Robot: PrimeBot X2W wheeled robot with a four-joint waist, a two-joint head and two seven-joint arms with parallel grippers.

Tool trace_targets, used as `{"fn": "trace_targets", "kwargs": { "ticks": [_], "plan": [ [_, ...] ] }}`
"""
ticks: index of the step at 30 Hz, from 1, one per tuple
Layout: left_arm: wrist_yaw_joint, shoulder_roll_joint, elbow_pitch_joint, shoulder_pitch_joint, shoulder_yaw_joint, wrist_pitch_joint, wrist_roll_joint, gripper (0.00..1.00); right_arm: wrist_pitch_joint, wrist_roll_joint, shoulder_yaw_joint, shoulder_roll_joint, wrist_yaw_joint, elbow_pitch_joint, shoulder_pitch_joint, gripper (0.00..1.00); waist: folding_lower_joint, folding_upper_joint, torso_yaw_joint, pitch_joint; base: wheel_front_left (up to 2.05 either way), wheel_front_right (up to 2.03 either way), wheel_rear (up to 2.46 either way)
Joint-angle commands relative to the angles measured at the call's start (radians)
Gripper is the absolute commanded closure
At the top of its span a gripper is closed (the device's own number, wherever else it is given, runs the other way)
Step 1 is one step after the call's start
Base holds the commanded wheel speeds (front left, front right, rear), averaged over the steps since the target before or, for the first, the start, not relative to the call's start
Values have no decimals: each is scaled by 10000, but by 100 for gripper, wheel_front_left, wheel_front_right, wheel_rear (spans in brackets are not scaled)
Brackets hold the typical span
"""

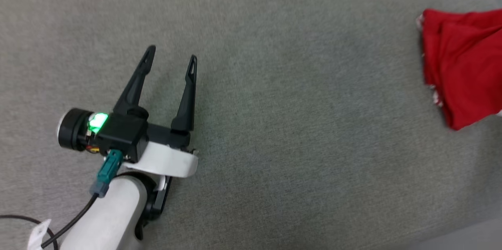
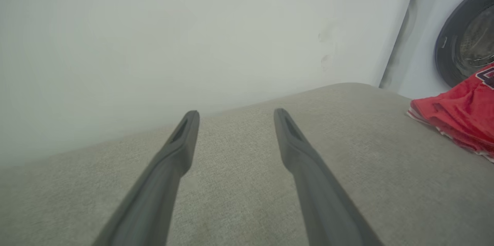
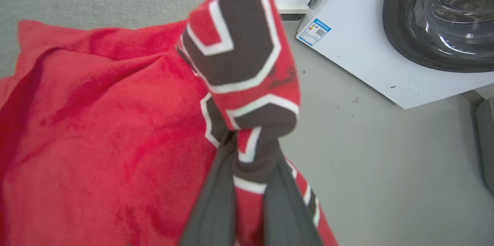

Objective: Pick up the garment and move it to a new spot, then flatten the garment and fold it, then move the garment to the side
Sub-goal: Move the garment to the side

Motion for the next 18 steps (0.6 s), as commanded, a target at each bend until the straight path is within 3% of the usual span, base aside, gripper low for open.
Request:
{"fn": "trace_targets", "kwargs": {
  "ticks": [1,2,3,4,11,18],
  "plan": [
    [-44,41,-91,-261,-11,65,93,0,-328,-206,-321,37,-10,223,-279,100,-2,0,24,894,0,0,0],
    [-69,68,-115,-357,-30,108,121,0,-547,-394,-571,116,-10,440,-403,68,-2,0,28,1007,0,0,0],
    [-77,98,-146,-440,-46,147,161,0,-818,-546,-854,220,-10,627,-520,13,-2,0,28,1121,0,0,0],
    [-86,125,-176,-516,-56,187,190,0,-1075,-794,-1110,294,-8,801,-617,0,-2,0,21,1224,0,0,0],
    [-151,103,-1,-706,-157,214,164,0,-3410,-2543,-3220,1138,-10,1825,-736,0,-2,0,-112,1201,0,0,0],
    [100,-213,682,117,18,-316,-327,0,-4023,-2742,-3251,1947,-10,1278,167,0,-2,0,-75,-191,0,0,0]
  ]
}}
